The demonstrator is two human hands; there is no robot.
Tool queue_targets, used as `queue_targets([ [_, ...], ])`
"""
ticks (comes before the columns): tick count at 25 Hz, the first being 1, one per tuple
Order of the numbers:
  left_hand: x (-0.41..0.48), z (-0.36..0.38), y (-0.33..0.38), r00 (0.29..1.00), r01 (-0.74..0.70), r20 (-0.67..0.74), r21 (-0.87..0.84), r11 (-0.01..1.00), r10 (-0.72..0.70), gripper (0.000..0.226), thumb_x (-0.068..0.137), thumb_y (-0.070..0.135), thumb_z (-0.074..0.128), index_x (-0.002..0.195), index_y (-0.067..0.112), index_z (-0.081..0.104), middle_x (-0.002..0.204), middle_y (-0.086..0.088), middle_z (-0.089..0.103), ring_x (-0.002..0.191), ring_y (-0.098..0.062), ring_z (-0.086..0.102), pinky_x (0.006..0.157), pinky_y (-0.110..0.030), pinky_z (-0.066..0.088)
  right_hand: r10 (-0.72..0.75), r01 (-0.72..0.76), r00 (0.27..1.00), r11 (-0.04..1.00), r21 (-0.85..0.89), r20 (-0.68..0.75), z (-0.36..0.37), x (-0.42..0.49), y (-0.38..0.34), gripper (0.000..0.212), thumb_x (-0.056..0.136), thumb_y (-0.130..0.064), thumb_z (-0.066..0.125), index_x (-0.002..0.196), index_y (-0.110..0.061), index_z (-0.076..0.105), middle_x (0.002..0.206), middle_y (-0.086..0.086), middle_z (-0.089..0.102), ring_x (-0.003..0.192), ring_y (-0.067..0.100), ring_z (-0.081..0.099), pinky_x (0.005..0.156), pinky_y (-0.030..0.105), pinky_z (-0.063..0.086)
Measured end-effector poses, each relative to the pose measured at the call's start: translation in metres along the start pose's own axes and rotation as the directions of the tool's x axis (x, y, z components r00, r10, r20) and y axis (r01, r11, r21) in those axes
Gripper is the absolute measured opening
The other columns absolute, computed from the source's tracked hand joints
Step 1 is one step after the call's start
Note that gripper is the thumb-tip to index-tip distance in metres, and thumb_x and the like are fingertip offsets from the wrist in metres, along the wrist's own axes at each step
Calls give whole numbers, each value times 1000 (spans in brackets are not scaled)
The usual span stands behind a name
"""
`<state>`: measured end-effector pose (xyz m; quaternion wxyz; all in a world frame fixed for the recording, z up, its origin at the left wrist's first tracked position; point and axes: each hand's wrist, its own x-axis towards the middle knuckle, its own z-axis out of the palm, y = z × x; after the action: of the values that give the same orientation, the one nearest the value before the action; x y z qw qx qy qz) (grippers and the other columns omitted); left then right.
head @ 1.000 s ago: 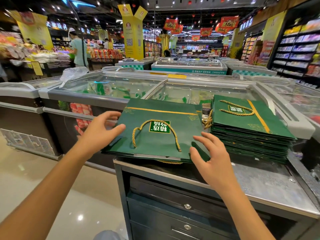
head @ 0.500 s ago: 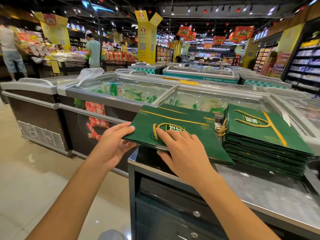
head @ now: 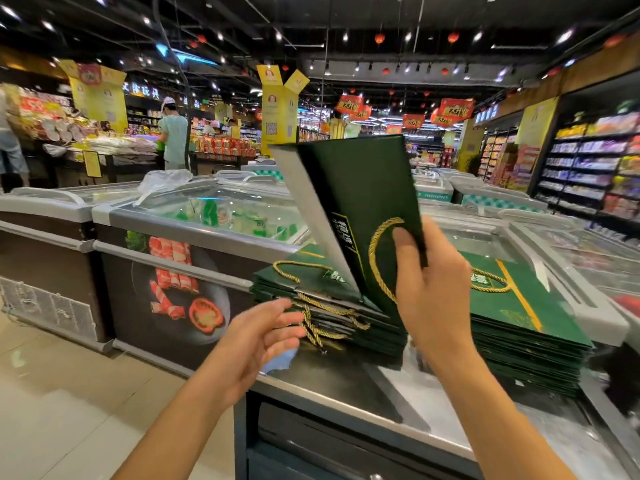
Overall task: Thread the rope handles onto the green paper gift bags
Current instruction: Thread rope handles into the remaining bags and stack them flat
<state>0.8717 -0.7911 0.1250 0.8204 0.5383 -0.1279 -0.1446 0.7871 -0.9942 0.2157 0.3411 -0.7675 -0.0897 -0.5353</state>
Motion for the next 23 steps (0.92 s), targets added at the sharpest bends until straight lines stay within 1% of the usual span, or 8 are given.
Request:
queue_targets([
  [3,4,12,-14,997,50,60,44,998,-53,51,86,34,69,128,7,60,118,-13,73,108,-29,71,91,-40,58,248,-204,965,916,345,-89,-5,4,-7,16,107,-18,49,98,-18,63,78,-6,65,70,13,60,62,26,50],
  [7,7,19,-33,982,123,132,112,986,-137,74,82,52,72,143,17,47,132,-8,67,115,-30,68,91,-47,55,563,-355,820,641,680,-102,13,-10,-2,16,107,-17,49,115,-17,63,100,1,74,89,20,71,78,38,60],
  [10,10,19,-44,996,7,91,-84,996,1,60,84,20,72,139,8,49,132,-17,65,114,-35,67,85,-45,59,705,-388,709,426,818,-31,28,-29,9,23,107,-12,49,123,-22,60,118,3,73,107,22,70,95,42,57],
  [12,9,13,-41,997,-67,22,-183,981,72,50,84,3,67,132,6,55,129,-20,67,113,-34,68,80,-41,61,760,-468,645,311,827,79,29,-41,16,28,104,-6,53,128,-19,58,120,6,73,107,23,70,93,40,58],
  [15,9,-1,-35,995,-83,-77,-293,952,63,38,92,15,56,128,8,61,122,-14,71,102,-25,73,74,-33,63,800,-601,579,288,745,157,29,-62,24,37,95,1,64,128,-14,57,111,5,76,104,22,72,80,36,59],
  [17,7,-6,-35,993,-67,-112,-354,933,29,37,95,31,56,125,10,65,122,-11,72,98,-22,74,78,-32,63,839,-644,514,241,726,177,33,-74,26,36,93,0,68,123,-15,58,108,3,77,102,21,73,74,32,58],
  [20,1,-7,-36,994,-107,-34,-402,909,102,78,77,58,77,136,10,60,131,-14,66,113,-27,67,98,-39,54,889,-668,407,134,732,209,42,-87,28,34,92,-5,72,121,-12,56,115,9,73,102,23,73,81,35,59],
  [23,2,-6,-40,986,-140,44,-328,934,163,102,61,66,85,143,16,53,136,-12,63,124,-29,62,103,-43,51,885,-710,390,113,695,255,46,-95,26,32,93,-12,71,121,-11,55,116,12,72,97,23,75,86,39,60],
])
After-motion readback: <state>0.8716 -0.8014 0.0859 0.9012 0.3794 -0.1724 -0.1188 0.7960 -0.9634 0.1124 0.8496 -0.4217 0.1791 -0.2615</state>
